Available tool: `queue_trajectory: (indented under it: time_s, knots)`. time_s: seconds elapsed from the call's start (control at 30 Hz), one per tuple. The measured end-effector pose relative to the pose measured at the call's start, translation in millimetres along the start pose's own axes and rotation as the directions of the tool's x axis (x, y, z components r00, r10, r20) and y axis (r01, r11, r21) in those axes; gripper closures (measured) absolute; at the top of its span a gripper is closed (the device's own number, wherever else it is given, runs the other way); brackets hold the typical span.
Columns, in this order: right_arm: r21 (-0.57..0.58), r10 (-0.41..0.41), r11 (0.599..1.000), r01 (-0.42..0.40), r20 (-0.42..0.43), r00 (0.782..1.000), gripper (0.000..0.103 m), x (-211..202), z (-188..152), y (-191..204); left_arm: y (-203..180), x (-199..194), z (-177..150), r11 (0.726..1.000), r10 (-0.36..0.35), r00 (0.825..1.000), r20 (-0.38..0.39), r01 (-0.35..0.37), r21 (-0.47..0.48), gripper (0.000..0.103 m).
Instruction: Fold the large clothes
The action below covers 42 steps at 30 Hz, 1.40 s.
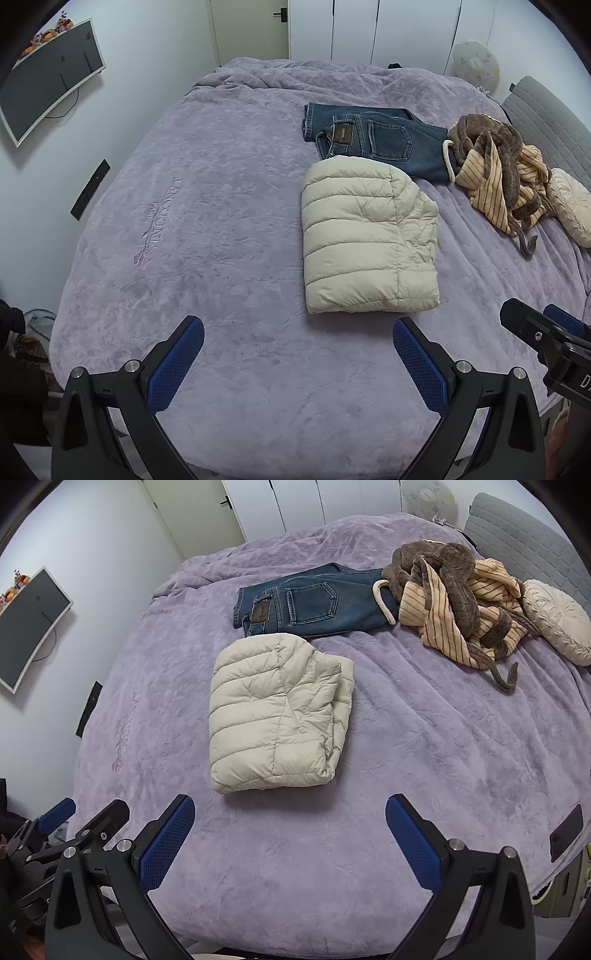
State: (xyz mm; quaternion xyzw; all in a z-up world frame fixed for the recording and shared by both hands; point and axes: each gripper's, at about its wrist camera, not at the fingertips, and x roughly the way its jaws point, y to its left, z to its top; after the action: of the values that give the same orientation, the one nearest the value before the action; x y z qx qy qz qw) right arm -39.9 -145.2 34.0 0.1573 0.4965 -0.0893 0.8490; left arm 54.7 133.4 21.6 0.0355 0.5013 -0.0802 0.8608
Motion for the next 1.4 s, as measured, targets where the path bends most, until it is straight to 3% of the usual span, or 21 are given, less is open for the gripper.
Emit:
queue_trajectory:
  time_s: [1.4]
  knots:
    - [0.012,-0.005,1.0,0.006,-0.01,1.0,0.0,3,6,12,5,12,13,1.0,0.016,1.0,-0.025,-0.015,0.025,0.001]
